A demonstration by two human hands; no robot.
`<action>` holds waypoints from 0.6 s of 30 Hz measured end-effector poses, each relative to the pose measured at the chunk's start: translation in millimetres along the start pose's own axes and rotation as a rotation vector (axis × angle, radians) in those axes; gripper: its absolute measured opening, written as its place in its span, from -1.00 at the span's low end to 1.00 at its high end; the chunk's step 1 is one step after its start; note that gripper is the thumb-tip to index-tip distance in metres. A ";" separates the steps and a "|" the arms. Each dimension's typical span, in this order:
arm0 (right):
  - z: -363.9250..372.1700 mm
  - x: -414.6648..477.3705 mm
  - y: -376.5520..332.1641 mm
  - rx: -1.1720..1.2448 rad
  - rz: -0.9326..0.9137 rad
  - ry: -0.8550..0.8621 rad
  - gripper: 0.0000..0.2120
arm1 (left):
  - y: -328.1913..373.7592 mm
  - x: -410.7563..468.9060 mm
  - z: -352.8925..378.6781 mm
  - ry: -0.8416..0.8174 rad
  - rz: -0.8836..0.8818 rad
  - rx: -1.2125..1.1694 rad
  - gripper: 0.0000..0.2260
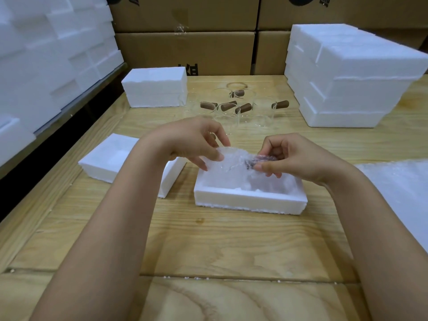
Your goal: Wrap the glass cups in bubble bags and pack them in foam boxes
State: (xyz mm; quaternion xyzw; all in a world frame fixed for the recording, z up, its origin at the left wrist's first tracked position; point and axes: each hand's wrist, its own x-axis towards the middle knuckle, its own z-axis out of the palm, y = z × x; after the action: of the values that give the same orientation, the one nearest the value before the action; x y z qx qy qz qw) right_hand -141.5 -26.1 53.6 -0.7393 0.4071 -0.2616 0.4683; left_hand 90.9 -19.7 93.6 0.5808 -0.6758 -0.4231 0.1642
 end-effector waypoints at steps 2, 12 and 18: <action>1.0 0.7 0.6 -0.030 -0.002 -0.006 -0.86 | -0.1 0.6 1.1 0.019 0.025 0.036 -0.80; 4.0 -0.8 4.6 -0.281 -0.091 0.071 -0.82 | -4.9 6.7 8.4 0.145 0.163 0.159 -0.82; 3.9 -1.1 3.9 -0.306 -0.081 0.064 -0.83 | -11.3 5.8 13.7 0.197 0.239 0.178 -0.83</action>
State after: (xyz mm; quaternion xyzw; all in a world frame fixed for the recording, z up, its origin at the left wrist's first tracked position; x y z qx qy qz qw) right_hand -140.5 -24.2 48.4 -0.8091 0.4267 -0.2388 0.3260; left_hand 86.9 -19.5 75.3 0.5474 -0.7553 -0.2800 0.2267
